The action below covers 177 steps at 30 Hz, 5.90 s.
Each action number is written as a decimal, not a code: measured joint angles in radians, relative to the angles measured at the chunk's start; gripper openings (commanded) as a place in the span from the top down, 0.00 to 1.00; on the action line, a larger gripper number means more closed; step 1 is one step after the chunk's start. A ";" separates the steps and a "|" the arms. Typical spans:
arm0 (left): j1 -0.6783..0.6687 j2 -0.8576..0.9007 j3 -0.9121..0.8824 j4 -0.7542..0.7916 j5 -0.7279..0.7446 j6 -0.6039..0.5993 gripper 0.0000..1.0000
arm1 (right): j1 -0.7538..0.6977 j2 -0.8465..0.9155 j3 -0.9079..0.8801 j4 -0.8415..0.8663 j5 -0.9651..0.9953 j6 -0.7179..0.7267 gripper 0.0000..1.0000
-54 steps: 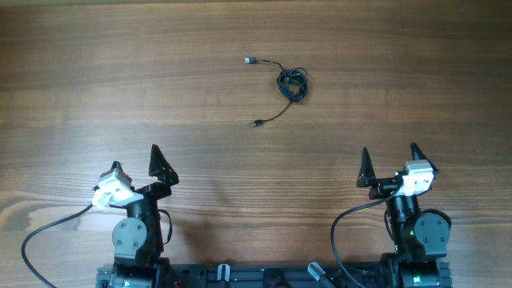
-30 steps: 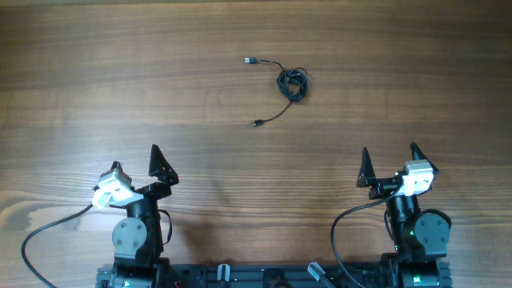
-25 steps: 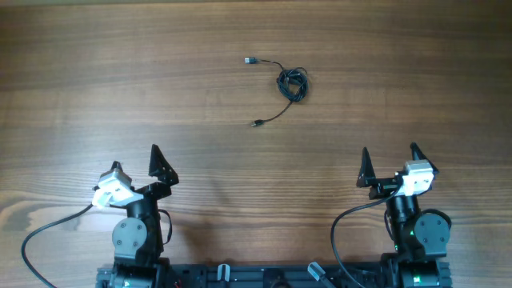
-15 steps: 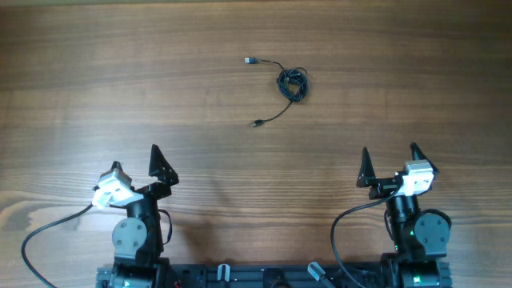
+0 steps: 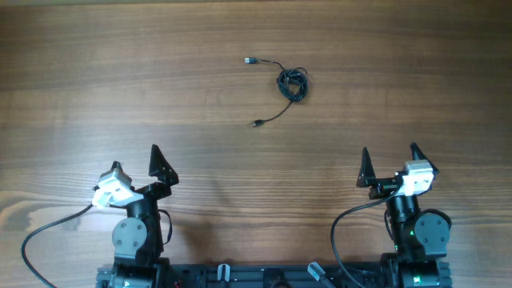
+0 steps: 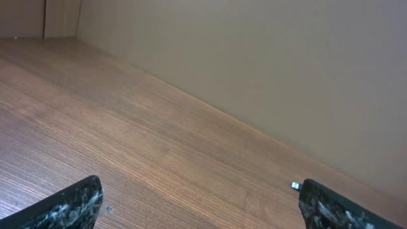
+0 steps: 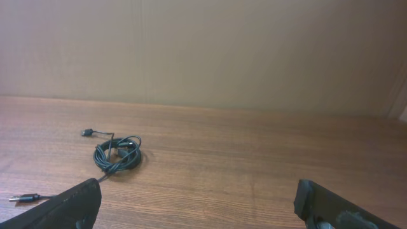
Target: Untangle cables
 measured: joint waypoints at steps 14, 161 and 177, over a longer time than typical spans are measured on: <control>0.000 0.000 0.000 0.000 0.000 0.000 0.00 | 0.000 0.000 0.000 0.000 0.000 0.000 0.00; -0.518 1.779 1.242 -0.554 0.196 -0.206 0.60 | 0.000 0.002 0.000 0.000 0.000 0.000 0.00; -0.489 1.779 1.242 -0.524 0.155 -0.090 0.33 | 0.000 0.002 0.000 0.000 0.000 0.000 0.00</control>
